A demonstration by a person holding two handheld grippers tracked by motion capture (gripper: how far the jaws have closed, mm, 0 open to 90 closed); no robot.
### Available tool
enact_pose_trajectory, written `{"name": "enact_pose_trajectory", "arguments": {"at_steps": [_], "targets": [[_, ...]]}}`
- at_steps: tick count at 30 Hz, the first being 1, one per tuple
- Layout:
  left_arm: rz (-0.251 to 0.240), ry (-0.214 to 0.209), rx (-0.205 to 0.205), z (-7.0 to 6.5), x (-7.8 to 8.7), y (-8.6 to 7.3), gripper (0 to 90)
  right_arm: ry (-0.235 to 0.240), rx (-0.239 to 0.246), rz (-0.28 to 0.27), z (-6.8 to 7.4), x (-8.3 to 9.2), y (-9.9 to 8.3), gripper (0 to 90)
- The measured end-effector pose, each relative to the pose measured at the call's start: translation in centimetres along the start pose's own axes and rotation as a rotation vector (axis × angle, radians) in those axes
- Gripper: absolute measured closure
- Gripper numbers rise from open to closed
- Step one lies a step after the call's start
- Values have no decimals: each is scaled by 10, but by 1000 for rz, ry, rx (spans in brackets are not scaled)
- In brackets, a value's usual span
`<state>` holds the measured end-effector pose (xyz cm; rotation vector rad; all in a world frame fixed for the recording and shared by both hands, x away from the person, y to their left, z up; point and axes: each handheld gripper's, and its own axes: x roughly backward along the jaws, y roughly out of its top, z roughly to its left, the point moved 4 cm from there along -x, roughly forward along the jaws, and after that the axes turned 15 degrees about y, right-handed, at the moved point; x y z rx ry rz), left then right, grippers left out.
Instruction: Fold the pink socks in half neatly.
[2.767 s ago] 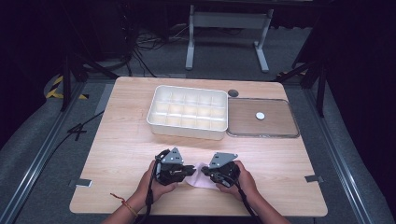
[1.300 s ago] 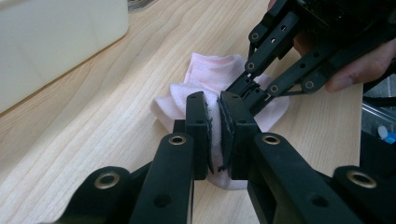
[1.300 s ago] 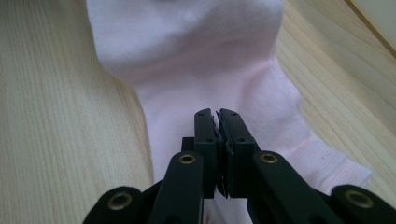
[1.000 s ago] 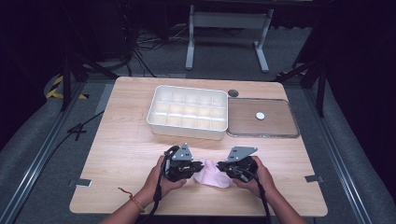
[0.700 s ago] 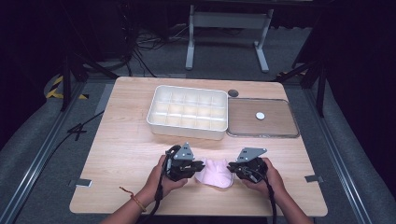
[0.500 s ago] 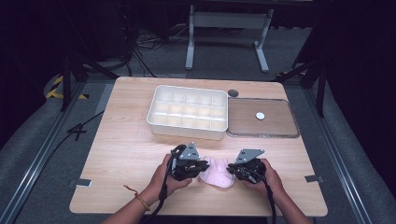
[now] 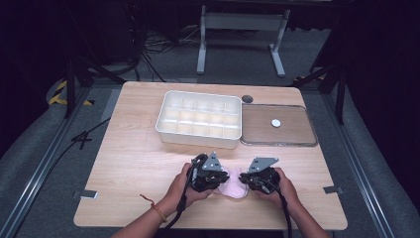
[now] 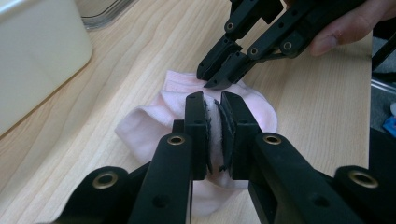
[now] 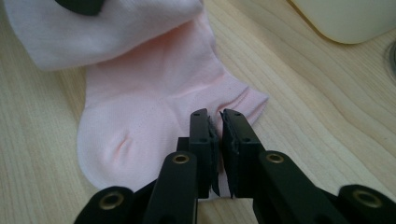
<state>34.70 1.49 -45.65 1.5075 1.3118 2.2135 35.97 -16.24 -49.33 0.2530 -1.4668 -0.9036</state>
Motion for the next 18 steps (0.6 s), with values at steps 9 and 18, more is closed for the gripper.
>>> {"name": "enact_pose_trajectory", "arguments": {"at_steps": [9, 18], "targets": [[17, -9, -1, -6, -12, 2, 824, 5, 7, -4, 2, -1, -1, 814], [13, -28, -13, -12, -16, 5, 824, 35, -35, -21, -3, -1, -3, 817]]}}
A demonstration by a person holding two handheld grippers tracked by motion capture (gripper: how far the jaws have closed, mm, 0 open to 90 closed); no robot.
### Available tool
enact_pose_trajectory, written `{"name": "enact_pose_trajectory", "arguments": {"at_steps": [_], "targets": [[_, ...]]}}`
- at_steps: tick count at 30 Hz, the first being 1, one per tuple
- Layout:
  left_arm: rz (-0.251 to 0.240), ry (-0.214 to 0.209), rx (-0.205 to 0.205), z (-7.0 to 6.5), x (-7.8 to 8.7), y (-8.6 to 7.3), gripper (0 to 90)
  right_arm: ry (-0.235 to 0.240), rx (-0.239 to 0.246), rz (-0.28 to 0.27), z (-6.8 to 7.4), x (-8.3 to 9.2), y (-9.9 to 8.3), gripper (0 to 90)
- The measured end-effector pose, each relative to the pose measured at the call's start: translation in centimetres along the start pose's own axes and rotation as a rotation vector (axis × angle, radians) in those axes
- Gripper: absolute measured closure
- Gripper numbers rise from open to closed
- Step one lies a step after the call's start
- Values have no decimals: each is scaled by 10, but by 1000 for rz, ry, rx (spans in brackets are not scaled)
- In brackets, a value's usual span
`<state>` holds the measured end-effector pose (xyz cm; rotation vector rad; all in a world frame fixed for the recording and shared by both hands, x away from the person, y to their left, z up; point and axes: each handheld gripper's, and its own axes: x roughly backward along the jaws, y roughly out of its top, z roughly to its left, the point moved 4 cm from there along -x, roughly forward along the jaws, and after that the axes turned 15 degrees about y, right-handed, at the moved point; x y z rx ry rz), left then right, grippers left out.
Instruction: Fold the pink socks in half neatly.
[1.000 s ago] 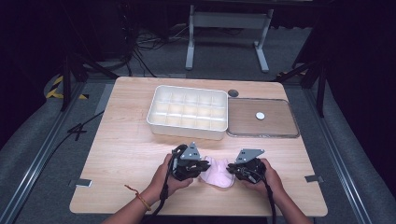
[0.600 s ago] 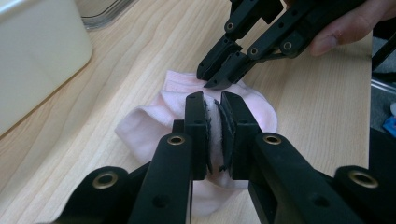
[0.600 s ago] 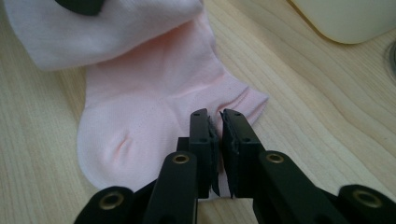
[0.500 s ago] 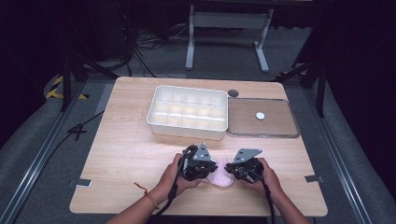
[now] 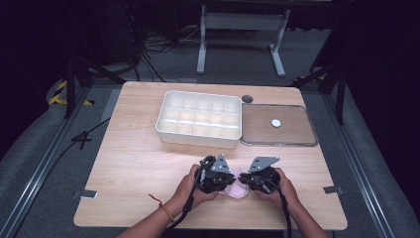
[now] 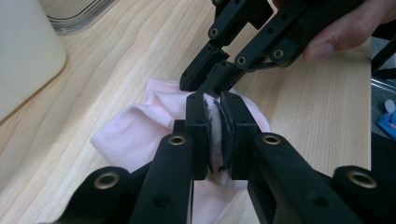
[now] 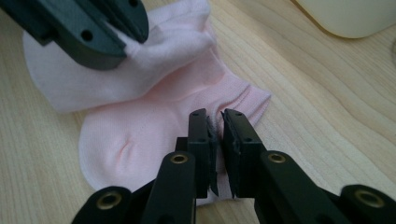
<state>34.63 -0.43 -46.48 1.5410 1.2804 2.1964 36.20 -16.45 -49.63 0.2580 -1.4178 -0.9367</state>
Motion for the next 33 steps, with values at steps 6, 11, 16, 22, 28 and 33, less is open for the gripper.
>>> {"name": "enact_pose_trajectory", "arguments": {"at_steps": [6, 11, 16, 22, 28, 33], "targets": [[-1, -4, 1, -5, -7, 2, 821, 31, -30, -35, -3, 1, -3, 818], [9, -11, 9, -7, -12, -2, 818, 25, -13, -24, -3, 1, -2, 807], [21, -6, 9, -11, -20, -7, 812, -27, 26, -15, -2, 3, 0, 771], [6, -17, 44, -12, -22, -8, 693, -37, 18, -17, -3, 4, -1, 778], [-58, -43, 75, -3, -1, 0, 584, -22, 17, -18, -3, 2, -2, 789], [-134, -49, 96, 13, 31, 0, 650, -9, 4, -26, -4, 1, -2, 796]]}}
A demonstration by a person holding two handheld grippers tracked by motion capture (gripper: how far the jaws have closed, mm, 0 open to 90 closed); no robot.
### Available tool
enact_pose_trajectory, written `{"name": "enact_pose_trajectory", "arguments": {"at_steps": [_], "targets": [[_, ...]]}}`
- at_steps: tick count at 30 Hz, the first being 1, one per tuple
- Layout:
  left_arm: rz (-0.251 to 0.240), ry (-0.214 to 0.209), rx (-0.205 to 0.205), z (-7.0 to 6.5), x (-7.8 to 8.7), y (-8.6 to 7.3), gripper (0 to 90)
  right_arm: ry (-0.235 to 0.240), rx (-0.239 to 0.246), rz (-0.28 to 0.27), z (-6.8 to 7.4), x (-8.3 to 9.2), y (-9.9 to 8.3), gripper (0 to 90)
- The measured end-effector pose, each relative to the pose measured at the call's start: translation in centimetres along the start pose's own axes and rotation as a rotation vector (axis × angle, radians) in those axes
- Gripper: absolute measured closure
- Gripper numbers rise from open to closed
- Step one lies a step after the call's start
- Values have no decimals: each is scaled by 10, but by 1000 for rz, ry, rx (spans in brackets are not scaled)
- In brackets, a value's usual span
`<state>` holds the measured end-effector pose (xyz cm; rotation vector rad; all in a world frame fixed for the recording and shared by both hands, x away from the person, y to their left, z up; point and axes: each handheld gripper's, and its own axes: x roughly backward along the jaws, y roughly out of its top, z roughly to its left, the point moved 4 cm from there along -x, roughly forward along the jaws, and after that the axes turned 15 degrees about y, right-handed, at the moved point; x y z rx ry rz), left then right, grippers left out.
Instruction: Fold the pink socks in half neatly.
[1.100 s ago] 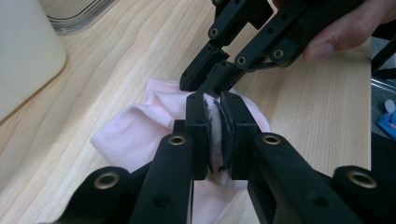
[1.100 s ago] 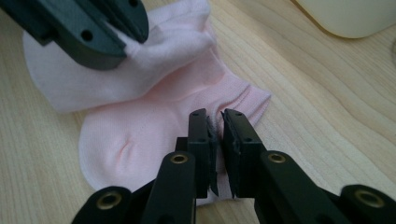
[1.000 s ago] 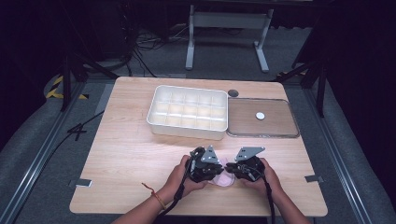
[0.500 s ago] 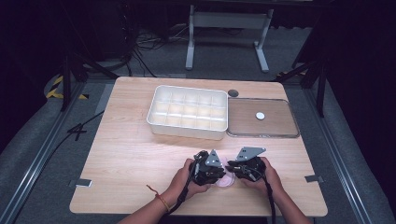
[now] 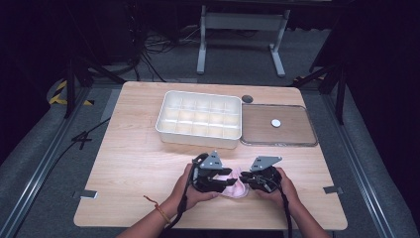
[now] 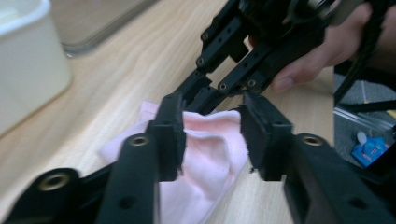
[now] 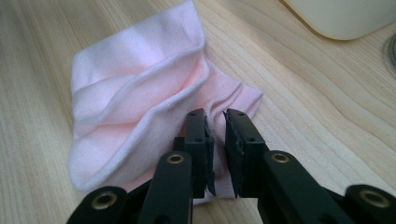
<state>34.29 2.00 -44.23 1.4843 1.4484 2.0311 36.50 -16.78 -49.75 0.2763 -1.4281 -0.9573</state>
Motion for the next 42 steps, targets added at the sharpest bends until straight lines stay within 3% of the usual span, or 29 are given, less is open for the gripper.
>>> {"name": "enact_pose_trajectory", "arguments": {"at_steps": [3, 7, 14, 19, 23, 26, 28, 32, 39, 42], "targets": [[45, 16, -51, 4, 5, -10, 726, -3, 7, 9, 0, 0, 1, 798], [110, 20, -94, 5, -1, -29, 773, -2, 6, 8, 0, 0, 1, 797], [140, 19, -99, -1, -19, -45, 772, -17, 0, -5, -1, 4, 1, 788], [159, 18, -122, -6, -28, -52, 773, -52, 10, -84, 2, 19, 10, 827], [158, 17, -106, -6, -28, -53, 774, -31, 43, -137, 15, 23, 22, 839], [153, 18, -94, -5, -28, -54, 775, -12, 72, -139, 26, 20, 28, 835], [151, 22, -98, -5, -28, -54, 774, 11, 110, -120, 37, 10, 33, 814], [143, 21, -88, -5, -29, -55, 774, 19, 138, -83, 45, -3, 34, 810], [142, 12, -91, -4, -29, -55, 775, 10, 103, 29, 36, -20, 19, 850], [147, 17, -92, -5, -29, -56, 780, 6, 98, 37, 34, -17, 15, 850]]}}
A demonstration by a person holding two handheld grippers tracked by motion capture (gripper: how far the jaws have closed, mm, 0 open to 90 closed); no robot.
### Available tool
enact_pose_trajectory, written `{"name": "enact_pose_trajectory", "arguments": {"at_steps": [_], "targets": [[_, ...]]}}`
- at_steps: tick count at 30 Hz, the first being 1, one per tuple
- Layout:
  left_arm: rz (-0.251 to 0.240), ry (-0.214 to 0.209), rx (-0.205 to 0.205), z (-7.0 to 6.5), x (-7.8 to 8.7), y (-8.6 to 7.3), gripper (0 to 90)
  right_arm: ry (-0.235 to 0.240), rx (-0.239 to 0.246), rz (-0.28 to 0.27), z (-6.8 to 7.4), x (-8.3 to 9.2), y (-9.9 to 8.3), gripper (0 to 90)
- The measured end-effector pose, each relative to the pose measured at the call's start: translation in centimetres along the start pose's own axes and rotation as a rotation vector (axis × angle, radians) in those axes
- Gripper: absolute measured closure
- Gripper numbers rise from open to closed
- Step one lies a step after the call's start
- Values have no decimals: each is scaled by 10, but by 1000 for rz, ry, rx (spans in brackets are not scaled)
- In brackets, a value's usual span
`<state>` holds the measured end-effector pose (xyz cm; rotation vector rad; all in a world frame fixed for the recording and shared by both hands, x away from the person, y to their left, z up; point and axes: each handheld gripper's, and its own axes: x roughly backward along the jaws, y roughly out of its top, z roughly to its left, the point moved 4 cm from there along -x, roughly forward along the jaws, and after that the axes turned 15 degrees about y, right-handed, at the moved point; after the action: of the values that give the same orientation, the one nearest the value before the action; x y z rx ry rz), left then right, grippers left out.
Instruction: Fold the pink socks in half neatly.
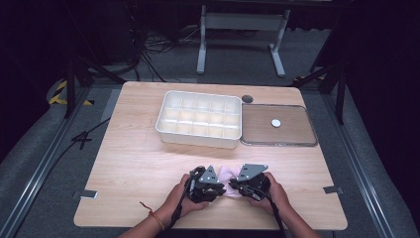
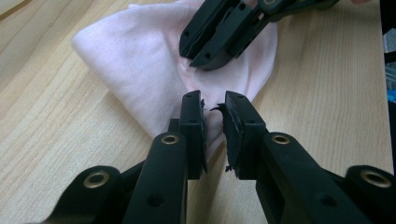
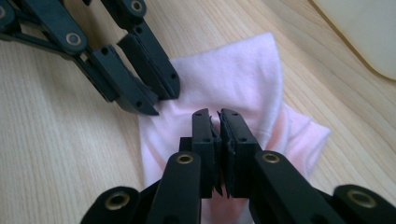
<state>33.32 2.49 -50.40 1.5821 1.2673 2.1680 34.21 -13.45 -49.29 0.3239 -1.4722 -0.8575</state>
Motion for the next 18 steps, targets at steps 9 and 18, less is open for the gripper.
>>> {"name": "enact_pose_trajectory", "arguments": {"at_steps": [9, 18], "targets": [[4, 1, -13, -2, 2, 1, 740, -7, -16, 17, -3, 10, -10, 849], [-54, 59, 156, 24, 23, 1, 518, 1, -29, 14, -5, 9, -10, 851]]}}
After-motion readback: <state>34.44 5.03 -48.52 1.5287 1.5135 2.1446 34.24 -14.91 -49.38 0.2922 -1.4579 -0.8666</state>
